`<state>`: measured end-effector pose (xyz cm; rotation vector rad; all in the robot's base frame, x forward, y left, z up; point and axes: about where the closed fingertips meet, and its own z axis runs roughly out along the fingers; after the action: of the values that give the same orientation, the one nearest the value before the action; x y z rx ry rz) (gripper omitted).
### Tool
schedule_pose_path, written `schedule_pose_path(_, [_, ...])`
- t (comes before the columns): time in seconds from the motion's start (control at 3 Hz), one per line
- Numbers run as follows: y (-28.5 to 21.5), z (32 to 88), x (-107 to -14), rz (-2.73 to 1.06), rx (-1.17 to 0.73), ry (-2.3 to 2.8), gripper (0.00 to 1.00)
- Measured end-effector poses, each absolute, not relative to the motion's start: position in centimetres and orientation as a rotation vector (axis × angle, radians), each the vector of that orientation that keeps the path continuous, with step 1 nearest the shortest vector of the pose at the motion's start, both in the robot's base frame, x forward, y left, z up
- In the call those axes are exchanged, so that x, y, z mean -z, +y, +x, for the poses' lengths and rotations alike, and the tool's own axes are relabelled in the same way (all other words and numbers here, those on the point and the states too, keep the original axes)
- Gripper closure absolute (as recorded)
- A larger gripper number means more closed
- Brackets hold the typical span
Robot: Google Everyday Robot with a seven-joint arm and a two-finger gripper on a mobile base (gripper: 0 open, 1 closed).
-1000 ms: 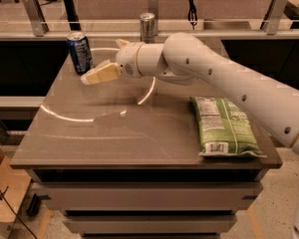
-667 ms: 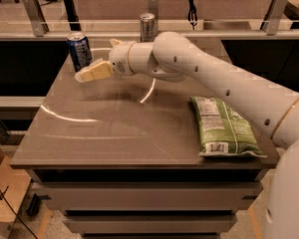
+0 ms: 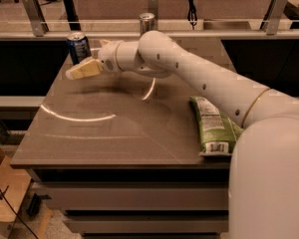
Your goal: Knock pepsi can over
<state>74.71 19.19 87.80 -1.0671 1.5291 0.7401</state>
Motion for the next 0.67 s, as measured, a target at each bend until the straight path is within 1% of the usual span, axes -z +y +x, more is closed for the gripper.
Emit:
schedule_pose_path(0.33, [20.6,76.0,-87.5,-1.063,-0.776,1.51,0.0])
schedule_pose_path(0.67, [21.5,77.2,-88.2,-1.067,-0.805,1.479,0.19])
